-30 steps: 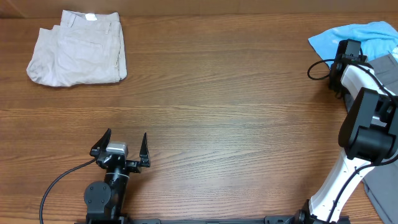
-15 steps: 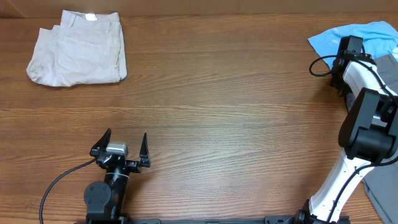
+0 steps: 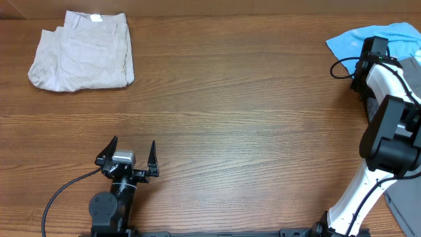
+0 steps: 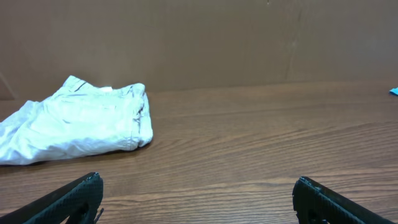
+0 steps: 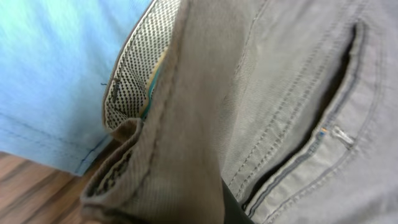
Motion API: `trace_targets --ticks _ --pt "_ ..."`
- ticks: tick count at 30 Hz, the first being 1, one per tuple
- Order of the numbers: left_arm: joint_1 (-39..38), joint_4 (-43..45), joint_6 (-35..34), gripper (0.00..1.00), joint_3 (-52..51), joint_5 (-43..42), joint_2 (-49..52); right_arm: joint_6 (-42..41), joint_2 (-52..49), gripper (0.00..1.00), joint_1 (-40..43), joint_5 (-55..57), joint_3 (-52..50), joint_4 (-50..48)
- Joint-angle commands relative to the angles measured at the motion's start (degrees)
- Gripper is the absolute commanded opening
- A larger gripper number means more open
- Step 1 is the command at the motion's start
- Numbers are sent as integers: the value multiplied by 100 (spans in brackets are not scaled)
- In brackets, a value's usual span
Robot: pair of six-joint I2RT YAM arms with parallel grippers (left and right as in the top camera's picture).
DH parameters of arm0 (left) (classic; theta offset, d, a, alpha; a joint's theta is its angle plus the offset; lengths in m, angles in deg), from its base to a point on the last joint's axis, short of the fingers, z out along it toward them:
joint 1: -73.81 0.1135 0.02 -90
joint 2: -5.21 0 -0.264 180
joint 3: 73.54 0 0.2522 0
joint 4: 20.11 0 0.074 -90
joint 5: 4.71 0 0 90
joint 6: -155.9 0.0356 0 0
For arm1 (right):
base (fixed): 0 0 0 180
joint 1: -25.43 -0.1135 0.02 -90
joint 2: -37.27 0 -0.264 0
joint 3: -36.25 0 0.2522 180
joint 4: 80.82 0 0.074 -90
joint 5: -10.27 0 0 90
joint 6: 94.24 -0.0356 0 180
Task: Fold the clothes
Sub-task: 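Grasp the waistband of the grey pants with the right gripper, then drag the grey pants left and lay them flat mid-table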
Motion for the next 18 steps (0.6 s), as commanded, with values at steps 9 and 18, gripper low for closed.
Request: trace_targets --ticks 9,18 --pt "24 0 109 100 -24 -44 -66 -1405 1565 4 9 -214 131 365" --pt "24 0 109 100 -24 -44 -66 -1781 2304 4 -2 -269 131 605"
